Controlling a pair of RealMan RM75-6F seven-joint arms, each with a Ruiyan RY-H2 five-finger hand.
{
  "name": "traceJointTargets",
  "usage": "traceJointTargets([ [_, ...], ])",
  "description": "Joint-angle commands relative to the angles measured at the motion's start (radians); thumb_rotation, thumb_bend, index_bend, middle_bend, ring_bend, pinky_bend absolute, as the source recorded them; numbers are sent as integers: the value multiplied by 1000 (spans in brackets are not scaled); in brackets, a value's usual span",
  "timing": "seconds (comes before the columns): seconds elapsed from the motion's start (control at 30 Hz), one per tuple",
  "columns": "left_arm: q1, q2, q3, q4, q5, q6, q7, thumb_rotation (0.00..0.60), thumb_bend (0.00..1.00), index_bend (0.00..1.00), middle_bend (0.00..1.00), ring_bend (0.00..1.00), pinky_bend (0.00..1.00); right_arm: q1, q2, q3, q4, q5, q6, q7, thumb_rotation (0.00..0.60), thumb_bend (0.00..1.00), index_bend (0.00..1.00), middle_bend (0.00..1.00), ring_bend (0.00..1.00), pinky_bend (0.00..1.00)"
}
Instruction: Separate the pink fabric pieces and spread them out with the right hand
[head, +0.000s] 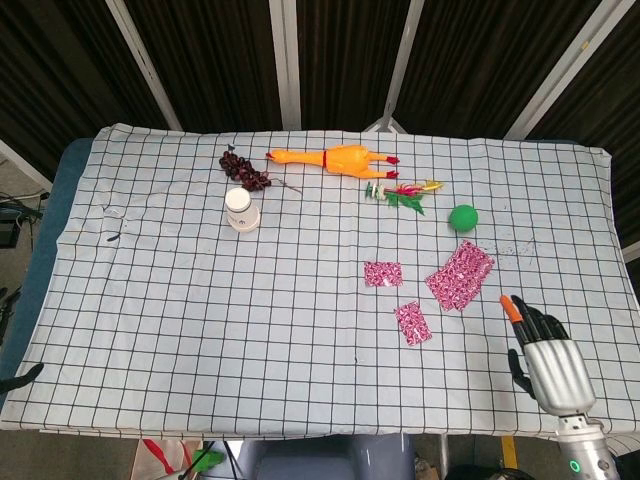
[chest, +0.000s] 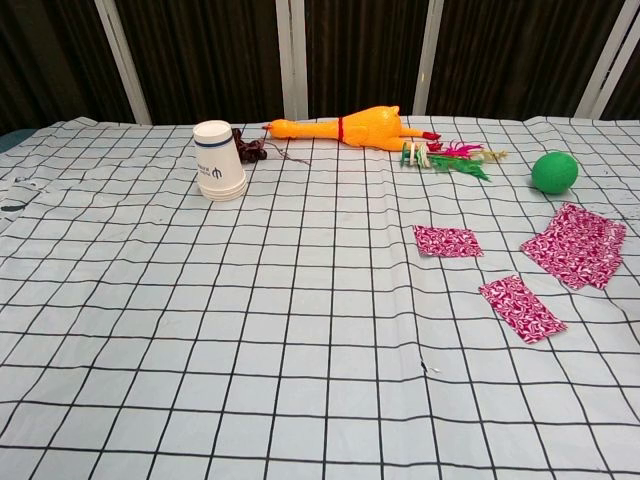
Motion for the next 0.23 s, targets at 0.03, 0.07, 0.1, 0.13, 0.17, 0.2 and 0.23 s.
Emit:
traceJointTargets([
  [0.03, 2, 3, 1, 1, 4, 3, -7, 600, 204, 99, 33, 54, 169, -25, 9, 11, 12, -12, 20, 5, 600, 585, 0, 91, 159, 219],
  [0.07, 3, 4, 2, 1, 7, 5, -10, 600, 204, 99, 34, 54, 169, -32, 8, 20, 16, -13, 27, 6, 600, 585, 0, 90, 159, 219],
  [0.1, 4, 5, 3, 1, 10, 6, -12, 600, 204, 99, 34, 54, 169, -37, 8, 26, 19, -12, 29, 8, 600, 584, 0, 90, 160, 219],
  [0.13, 5, 6, 4, 1, 13, 7, -15, 600, 204, 99, 34, 55, 169, -42, 9, 33, 21, -11, 30, 10, 600, 583, 0, 90, 160, 219],
  [0.17, 6, 7, 5, 2, 15, 8, -19, 600, 204, 99, 34, 55, 169, -46, 10, 39, 23, -10, 31, 12, 600, 580, 0, 90, 159, 219],
  [0.2, 6, 8, 6, 3, 17, 7, -22, 600, 204, 99, 34, 55, 169, -52, 11, 47, 25, -7, 33, 15, 600, 578, 0, 89, 159, 219],
  [0.23, 7, 9, 7, 3, 17, 7, -22, 600, 205, 99, 34, 55, 169, -56, 12, 54, 25, -4, 34, 18, 600, 566, 0, 87, 159, 219],
])
